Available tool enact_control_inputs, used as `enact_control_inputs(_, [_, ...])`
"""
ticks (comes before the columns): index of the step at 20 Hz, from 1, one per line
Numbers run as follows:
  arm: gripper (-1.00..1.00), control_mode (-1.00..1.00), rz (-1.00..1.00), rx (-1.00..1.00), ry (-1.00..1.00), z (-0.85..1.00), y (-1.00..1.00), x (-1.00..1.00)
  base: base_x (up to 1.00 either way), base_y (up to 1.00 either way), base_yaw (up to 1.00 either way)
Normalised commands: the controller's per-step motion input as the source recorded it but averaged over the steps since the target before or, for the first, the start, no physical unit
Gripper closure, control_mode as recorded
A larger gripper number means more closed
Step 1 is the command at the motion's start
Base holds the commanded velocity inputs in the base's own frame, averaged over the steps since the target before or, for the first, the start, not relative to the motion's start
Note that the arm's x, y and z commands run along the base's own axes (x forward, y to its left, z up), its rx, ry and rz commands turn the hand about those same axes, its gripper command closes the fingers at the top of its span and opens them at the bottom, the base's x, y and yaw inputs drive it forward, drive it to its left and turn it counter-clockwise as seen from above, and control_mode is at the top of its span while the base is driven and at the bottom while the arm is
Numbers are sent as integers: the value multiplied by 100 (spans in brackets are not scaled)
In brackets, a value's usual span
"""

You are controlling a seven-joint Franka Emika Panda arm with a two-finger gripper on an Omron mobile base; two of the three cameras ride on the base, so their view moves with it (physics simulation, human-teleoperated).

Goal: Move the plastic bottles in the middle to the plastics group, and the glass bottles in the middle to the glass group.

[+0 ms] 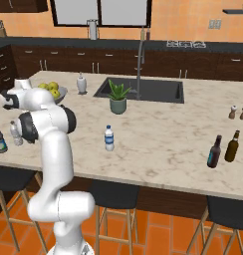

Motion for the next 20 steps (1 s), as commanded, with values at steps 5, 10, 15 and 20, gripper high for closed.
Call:
enact_control_inputs(5, [100, -100, 1, 0, 0, -47, 2, 0, 0, 0, 0])
enact_control_inputs(10, [100, -100, 1, -1, 0, -31, 5, 0, 0, 0, 0])
enact_control_inputs(15, [-100, -100, 0, 0, 0, 0, 2, 0, 0, 0, 0])
enact_control_inputs(20, [-100, -100, 0, 0, -1, 2, 0, 0, 0, 0, 0])
